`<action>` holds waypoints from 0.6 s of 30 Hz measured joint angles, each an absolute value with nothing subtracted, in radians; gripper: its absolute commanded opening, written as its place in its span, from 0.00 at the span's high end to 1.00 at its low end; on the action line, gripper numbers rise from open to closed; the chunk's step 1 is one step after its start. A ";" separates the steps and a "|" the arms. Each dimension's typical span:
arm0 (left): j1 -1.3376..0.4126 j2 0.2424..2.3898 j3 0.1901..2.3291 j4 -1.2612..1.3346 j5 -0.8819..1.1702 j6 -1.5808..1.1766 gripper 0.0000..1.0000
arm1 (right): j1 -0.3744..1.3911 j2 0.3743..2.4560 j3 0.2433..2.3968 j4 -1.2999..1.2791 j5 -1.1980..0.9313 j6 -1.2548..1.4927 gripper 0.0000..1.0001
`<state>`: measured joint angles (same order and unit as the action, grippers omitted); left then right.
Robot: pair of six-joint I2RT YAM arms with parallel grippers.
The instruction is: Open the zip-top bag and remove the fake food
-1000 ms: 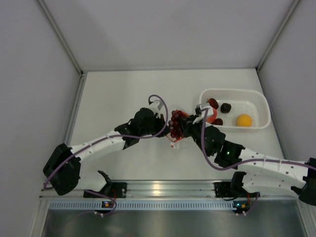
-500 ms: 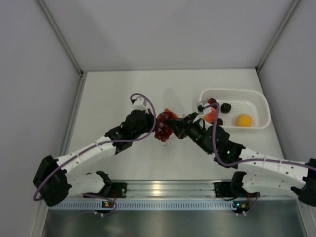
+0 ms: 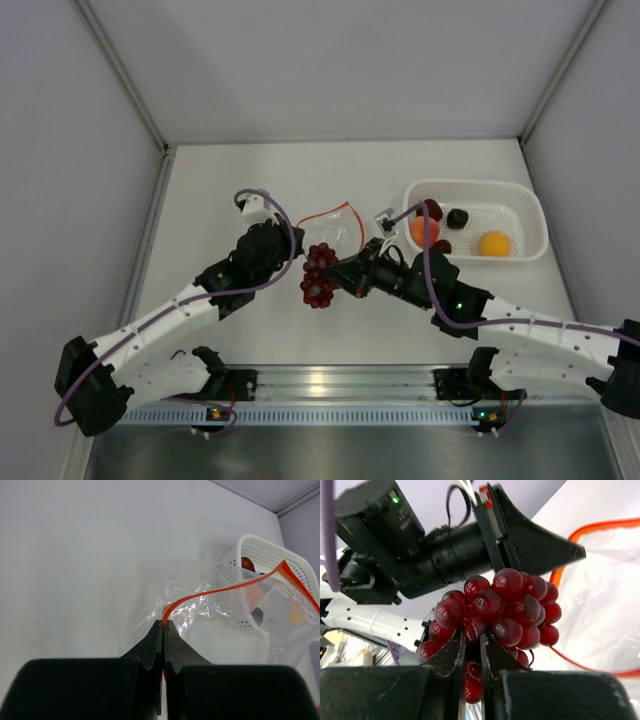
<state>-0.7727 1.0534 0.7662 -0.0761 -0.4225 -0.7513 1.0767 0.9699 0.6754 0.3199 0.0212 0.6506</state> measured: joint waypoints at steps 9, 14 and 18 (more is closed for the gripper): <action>-0.773 1.013 0.765 -0.093 -0.518 -0.753 1.00 | 1.064 1.001 0.675 0.297 -0.152 0.639 1.00; -0.771 1.013 0.765 -0.110 -0.556 -0.753 1.00 | 1.064 0.947 0.703 0.221 -0.166 0.577 1.00; -0.762 1.013 0.765 -0.125 -0.572 -0.750 1.00 | 1.049 0.886 0.763 0.146 -0.149 0.523 1.00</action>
